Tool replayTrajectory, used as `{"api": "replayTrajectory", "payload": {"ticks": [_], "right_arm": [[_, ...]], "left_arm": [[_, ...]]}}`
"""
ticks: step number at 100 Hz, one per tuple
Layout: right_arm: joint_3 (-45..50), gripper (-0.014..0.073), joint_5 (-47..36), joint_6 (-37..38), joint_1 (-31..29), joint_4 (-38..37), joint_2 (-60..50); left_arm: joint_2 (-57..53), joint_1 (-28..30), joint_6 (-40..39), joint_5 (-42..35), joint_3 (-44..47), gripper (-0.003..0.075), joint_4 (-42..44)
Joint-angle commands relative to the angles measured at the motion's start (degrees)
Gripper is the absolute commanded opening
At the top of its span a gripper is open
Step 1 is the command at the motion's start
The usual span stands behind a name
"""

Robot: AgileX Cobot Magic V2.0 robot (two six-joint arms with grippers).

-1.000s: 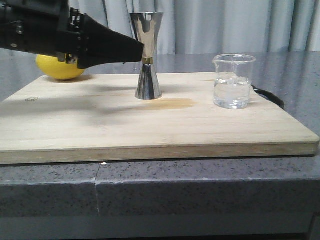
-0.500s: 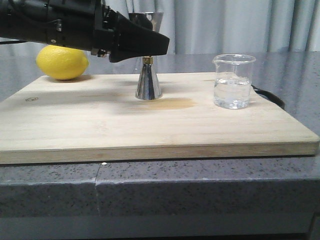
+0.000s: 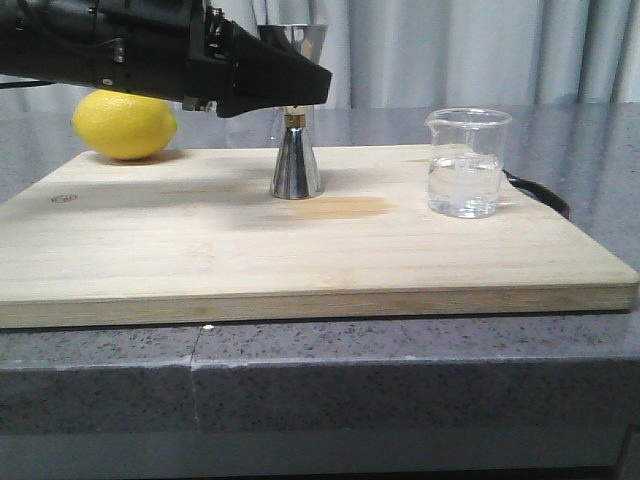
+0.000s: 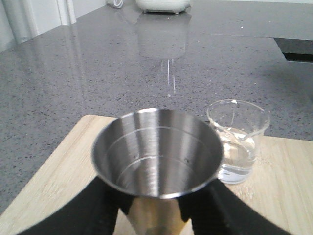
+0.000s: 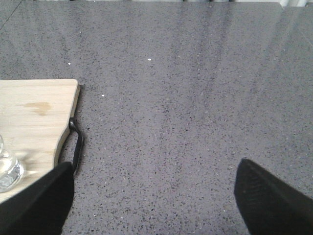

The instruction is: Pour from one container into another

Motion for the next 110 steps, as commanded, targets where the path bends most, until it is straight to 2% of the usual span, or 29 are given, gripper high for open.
{"api": "replayTrajectory", "payload": {"ticks": [1,13,35,59,84,110], "right_arm": [[-1.93,0.0604,-3.82,-0.57,0.09,-0.55,0.33],[-1.93,0.0604,-3.82,-0.57,0.09,-0.55,0.33],[-1.93,0.0603,-4.65,-0.86,0.09,1.16,0.33],[-1.25,0.0603,-11.68,-12.76,2.74,15.43,0.95],[4.03,0.0603,-19.77,-14.09,9.22,18.13,4.66],[11.31,0.0603,-34.93,-14.09,20.33,18.13,11.62]], "left_arm": [[-2.54,-0.44,0.1,7.14,-1.61,0.025,-4.37],[-2.54,-0.44,0.1,10.71,-2.21,0.025,-4.37],[-3.35,-0.44,-2.12,10.71,-2.24,0.025,-4.37],[-7.1,-0.44,-4.96,10.71,-2.24,0.025,-3.98],[-9.3,-0.44,-7.85,10.71,-2.24,0.025,0.39],[-9.3,-0.44,-7.85,10.71,-2.24,0.025,0.61]]}}
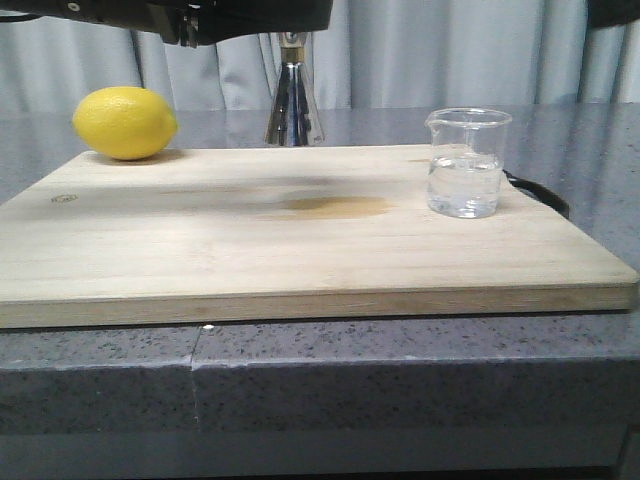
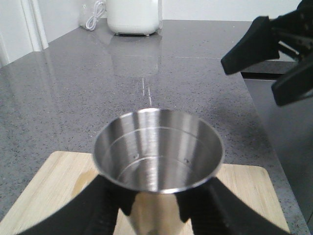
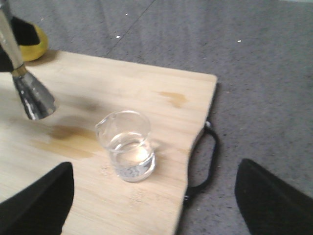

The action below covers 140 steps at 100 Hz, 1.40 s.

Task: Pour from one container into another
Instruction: 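Reach the right gripper to the glass beaker and grasp it, then lift the beaker and tilt it over the jigger cup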

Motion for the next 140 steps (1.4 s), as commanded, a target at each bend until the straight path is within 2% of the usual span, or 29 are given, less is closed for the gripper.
{"api": "replayTrajectory", "payload": {"ticks": [1,19,35,56,88,110,120,140], "right_arm": [[0.53,0.0603,-10.4,-0.72,3.24,0.44,2.2],[3.8,0.0603,-22.28,-0.72,6.46,0.44,9.0],[6.75,0.0603,-34.29,-0.72,6.48,0.44,14.89],[7.0,0.0603,-44.89,-0.72,6.58,-1.0,23.25],[7.0,0.0603,-55.81,0.49,6.58,-3.17,31.64],[7.0,0.0598,-58.83,1.08,6.58,-4.24,34.14],[7.0,0.0542,-58.95,2.7,6.58,-5.68,34.66],[7.0,0.0343,-58.97,2.94,6.58,-6.29,34.66]], "left_arm": [[-3.06,-0.44,-0.72,6.6,-1.79,0.025,-4.02],[-3.06,-0.44,-0.72,6.18,-1.79,0.025,-4.02],[-3.06,-0.44,-0.72,6.18,-1.79,0.025,-4.02],[-3.06,-0.44,-0.72,6.18,-1.79,0.025,-4.02],[-3.06,-0.44,-0.72,6.18,-1.79,0.025,-4.02],[-3.06,-0.44,-0.72,6.18,-1.79,0.025,-4.02],[-3.06,-0.44,-0.72,6.18,-1.79,0.025,-4.02],[-3.06,-0.44,-0.72,6.18,-1.79,0.025,-4.02]]}}
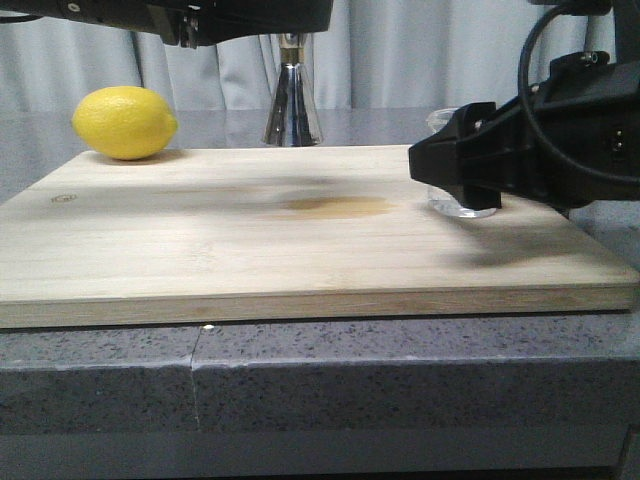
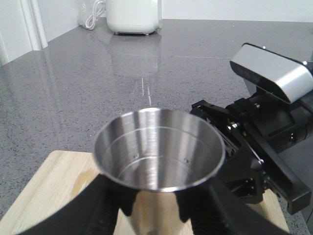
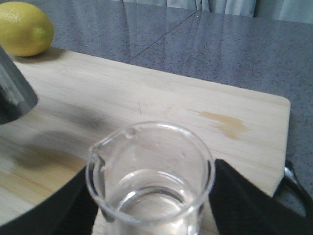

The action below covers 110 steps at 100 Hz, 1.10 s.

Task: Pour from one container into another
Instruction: 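Lift the beaker and tilt it over the jigger cup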

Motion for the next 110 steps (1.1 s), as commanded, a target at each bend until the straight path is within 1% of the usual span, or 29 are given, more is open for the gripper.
{"api": "replayTrajectory", "payload": {"ticks": [1,5,36,48,68,80,85,98,110], "right_arm": [[-1.28,0.0339,-4.8,0.37,0.21,-0.85,-1.18],[-1.28,0.0326,-4.69,0.37,0.21,-0.85,-1.18],[-1.39,0.0327,-4.41,0.37,0.21,-0.85,-2.65],[-2.21,0.0327,-1.52,0.37,0.21,-0.85,-5.57],[-8.93,0.0327,13.19,0.37,0.1,-0.85,-11.46],[-16.02,0.0327,24.88,0.37,0.1,-1.52,-14.11],[-19.1,0.0327,28.78,0.37,0.1,-2.11,-14.34],[-28.0,0.0327,42.34,0.37,0.21,-4.7,-14.24],[-35.23,0.0327,51.26,-0.86,0.21,-6.32,-13.73]], "left_arm": [[-3.06,-0.44,-0.6,6.18,-1.79,0.025,-4.05],[-3.06,-0.44,-0.6,6.18,-1.79,0.025,-4.05],[-3.06,-0.44,-0.6,6.18,-1.79,0.025,-4.05],[-3.06,-0.44,-0.6,6.18,-1.79,0.025,-4.05],[-3.06,-0.44,-0.6,6.18,-1.79,0.025,-4.05],[-3.06,-0.44,-0.6,6.18,-1.79,0.025,-4.05],[-3.06,-0.44,-0.6,6.18,-1.79,0.025,-4.05],[-3.06,-0.44,-0.6,6.18,-1.79,0.025,-4.05],[-3.06,-0.44,-0.6,6.18,-1.79,0.025,-4.05]]}}
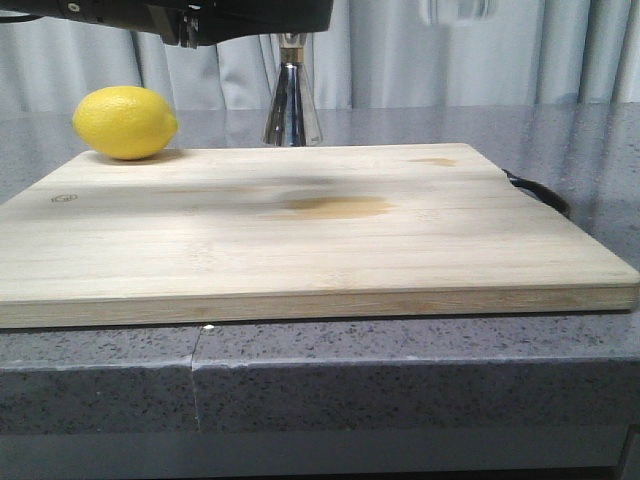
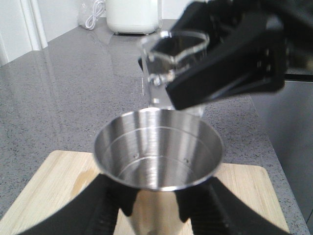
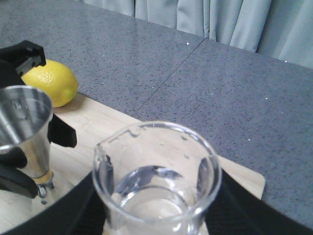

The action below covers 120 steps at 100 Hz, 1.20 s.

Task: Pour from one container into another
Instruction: 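Lift the beaker and tilt it over the jigger cup, then pour the clear liquid from the beaker into the held jigger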

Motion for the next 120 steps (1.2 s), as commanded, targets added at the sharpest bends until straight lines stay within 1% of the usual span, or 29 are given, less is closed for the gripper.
{"api": "replayTrajectory", "payload": {"ticks": [1,6,28,39,56,71,79,101,120], "right_arm": [[-7.27,0.0327,2.71,-1.33,0.12,-2.28,-0.97],[-9.92,0.0327,5.52,-2.6,0.26,-2.71,-0.63],[-21.48,0.0327,18.22,-12.48,3.3,-3.48,4.02],[-26.85,0.0327,23.03,-16.53,4.3,-4.36,6.98],[-33.46,0.0327,30.01,-21.88,6.3,-8.38,10.89],[-36.6,0.0327,32.05,-22.5,8.78,-15.4,13.18],[-36.9,0.0327,32.26,-24.61,10.17,-18.14,13.77],[-36.9,0.0327,32.75,-27.96,12.89,-22.17,14.05],[-36.9,0.0327,32.91,-31.62,13.43,-25.29,14.05]], "left_arm": [[-3.06,-0.44,-0.51,6.18,-1.79,0.025,-4.05],[-3.06,-0.44,-0.51,6.18,-1.79,0.025,-4.05],[-3.06,-0.44,-0.51,6.18,-1.79,0.025,-4.05],[-3.06,-0.44,-0.51,6.18,-1.79,0.025,-4.05],[-3.06,-0.44,-0.51,6.18,-1.79,0.025,-4.05],[-2.94,-0.44,-0.51,6.18,-1.79,0.025,-4.05],[-2.7,-0.44,-0.51,6.18,-1.79,0.025,-4.05],[-2.58,-0.44,-0.51,6.08,-1.79,0.025,-3.97],[-2.58,-0.44,-0.51,6.08,-1.79,0.025,-3.97]]}}
